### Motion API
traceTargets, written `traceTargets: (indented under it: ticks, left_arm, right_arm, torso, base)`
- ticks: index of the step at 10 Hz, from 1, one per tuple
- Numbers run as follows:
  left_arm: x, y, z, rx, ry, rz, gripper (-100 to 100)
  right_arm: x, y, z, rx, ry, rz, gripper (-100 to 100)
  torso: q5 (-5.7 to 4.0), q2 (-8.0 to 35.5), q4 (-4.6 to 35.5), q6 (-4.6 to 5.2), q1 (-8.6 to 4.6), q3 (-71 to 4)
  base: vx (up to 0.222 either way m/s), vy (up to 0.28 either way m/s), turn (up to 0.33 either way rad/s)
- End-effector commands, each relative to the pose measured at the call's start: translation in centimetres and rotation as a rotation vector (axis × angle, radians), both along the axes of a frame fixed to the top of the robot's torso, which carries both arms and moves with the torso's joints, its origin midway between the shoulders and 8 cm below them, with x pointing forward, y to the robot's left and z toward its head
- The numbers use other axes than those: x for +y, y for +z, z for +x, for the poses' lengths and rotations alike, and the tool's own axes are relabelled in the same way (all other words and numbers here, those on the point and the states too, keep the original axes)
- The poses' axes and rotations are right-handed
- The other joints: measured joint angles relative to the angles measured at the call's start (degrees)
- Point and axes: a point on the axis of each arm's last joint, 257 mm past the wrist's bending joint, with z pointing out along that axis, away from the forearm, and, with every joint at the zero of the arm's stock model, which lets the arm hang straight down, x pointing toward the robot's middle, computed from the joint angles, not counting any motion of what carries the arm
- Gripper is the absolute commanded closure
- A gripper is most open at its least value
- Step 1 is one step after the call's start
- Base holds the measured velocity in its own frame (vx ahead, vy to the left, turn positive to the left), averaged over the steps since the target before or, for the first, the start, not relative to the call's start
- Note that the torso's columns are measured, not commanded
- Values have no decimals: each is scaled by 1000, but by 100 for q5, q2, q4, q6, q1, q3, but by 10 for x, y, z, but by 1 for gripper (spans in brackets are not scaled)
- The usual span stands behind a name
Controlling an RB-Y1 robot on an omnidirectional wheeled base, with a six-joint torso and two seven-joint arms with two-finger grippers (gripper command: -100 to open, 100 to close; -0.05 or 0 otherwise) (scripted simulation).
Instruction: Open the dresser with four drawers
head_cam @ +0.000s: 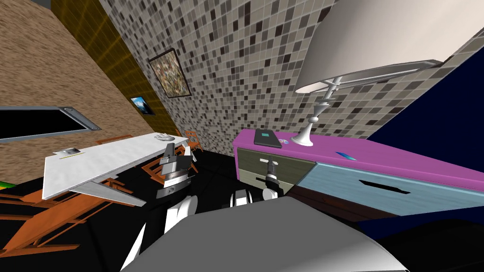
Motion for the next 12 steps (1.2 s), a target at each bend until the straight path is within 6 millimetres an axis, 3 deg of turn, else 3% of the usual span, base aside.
traceTargets:
  ticks: [1, 5, 7, 12]
  left_arm:
    - [0, 0, 0, 0, 0, 0, 0]
    - [0, 0, 0, 0, 0, 0, 0]
    - [0, 0, 0, 0, 0, 0, 0]
    - [0, 0, 0, 0, 0, 0, 0]
  right_arm:
    - [4, -18, 2, 3, 20, 92, -100]
    - [3, -39, 2, -6, 26, 210, -100]
    - [1, -55, 2, -8, 25, 297, -100]
    - [-3, -76, 1, -24, 24, 415, -100]
  torso:
    - [-17, -28, -19, -27, 6, -11]
    - [-51, -102, -62, -65, 11, -49]
    - [19, -6, 10, 16, 8, -8]
    - [24, 37, 28, 28, -2, 16]
  base:
    - [-18, 5, 51]
    - [-12, 21, 110]
    - [20, 50, 157]
    - [-6, 18, 85]
